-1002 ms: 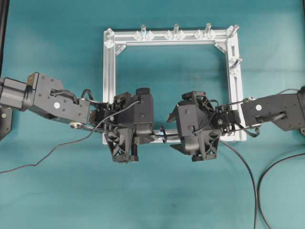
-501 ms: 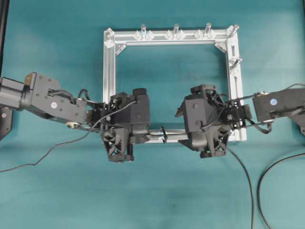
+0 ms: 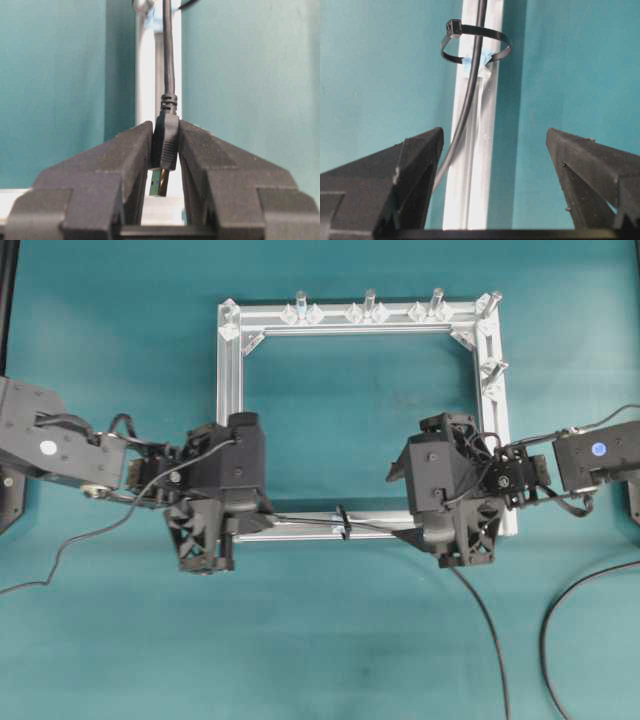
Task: Insert the wire through the string loop located in the center.
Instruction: 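Pull the cable leftward through the loop with the left gripper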
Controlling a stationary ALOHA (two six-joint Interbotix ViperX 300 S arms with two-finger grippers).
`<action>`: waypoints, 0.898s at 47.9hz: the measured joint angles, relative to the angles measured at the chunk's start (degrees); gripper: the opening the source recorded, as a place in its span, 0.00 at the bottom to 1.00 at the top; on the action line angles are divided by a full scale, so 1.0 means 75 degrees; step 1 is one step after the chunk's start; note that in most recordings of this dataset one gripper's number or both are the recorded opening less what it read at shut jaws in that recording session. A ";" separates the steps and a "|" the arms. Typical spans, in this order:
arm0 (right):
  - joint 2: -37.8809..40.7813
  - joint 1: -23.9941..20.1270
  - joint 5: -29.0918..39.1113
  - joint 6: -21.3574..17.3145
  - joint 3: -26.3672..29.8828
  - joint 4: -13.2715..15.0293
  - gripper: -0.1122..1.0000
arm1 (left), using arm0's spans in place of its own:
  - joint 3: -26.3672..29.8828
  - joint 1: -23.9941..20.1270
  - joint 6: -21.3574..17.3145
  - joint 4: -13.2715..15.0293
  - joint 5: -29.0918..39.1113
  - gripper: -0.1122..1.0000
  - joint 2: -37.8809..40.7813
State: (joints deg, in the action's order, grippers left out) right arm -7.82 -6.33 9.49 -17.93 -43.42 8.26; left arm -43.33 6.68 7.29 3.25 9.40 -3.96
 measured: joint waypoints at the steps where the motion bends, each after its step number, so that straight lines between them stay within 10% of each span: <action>1: 0.0000 0.0000 0.0000 -0.0023 0.0000 0.0000 0.85 | -0.0023 0.0000 0.0000 -0.0012 0.0023 0.28 -0.0023; 43: 0.0000 -0.0012 0.0012 -0.0152 0.0000 -0.0012 0.85 | -0.1617 0.0000 0.0387 0.0000 0.0258 0.27 -0.1500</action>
State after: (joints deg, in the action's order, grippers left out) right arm -7.82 -6.42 9.58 -19.07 -43.42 8.17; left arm -55.46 6.68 10.20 3.25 11.34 -15.21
